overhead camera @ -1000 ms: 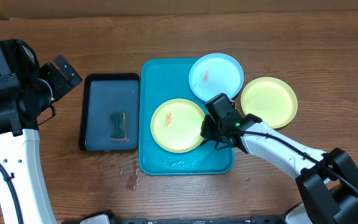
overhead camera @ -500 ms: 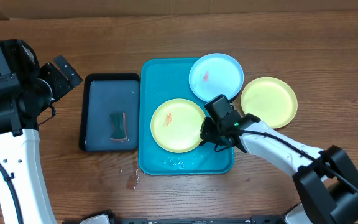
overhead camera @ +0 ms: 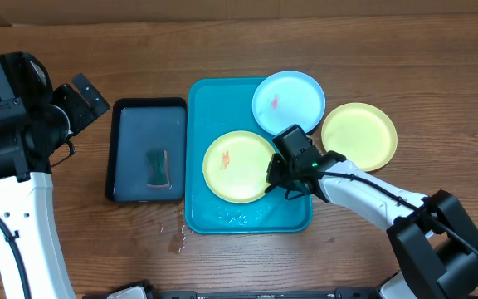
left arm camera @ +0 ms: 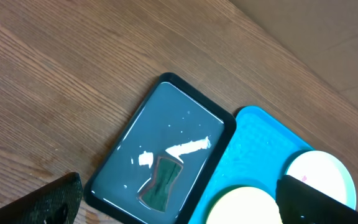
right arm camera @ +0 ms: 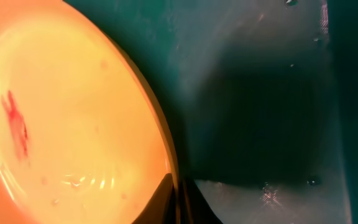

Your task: Clean dirty plates on tray and stack at the side

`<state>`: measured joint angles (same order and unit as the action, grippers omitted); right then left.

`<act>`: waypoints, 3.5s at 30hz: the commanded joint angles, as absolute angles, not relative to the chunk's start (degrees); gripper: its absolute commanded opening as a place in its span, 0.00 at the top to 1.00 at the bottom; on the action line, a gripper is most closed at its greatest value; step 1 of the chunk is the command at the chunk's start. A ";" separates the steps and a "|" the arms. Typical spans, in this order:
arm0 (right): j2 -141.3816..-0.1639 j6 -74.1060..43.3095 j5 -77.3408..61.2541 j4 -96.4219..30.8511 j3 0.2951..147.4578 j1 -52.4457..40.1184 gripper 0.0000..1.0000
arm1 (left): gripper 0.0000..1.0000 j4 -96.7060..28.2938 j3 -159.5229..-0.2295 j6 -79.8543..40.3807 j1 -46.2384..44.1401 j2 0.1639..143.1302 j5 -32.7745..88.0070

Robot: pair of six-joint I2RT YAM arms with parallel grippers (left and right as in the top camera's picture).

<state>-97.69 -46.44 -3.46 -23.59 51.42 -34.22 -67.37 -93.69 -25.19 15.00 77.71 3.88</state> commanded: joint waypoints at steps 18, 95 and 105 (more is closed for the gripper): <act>-97.95 -45.87 -1.80 -25.23 53.63 -33.85 0.90 | 0.00 -67.29 -94.00 -25.76 14.98 78.11 4.05; -96.64 -45.82 -5.23 -29.93 55.27 -33.67 0.89 | 0.00 -67.29 -94.00 -25.76 14.98 78.11 4.05; -96.38 -45.84 -5.23 -29.91 55.27 -33.67 0.92 | 0.00 -67.29 -94.00 -25.76 14.98 78.11 4.05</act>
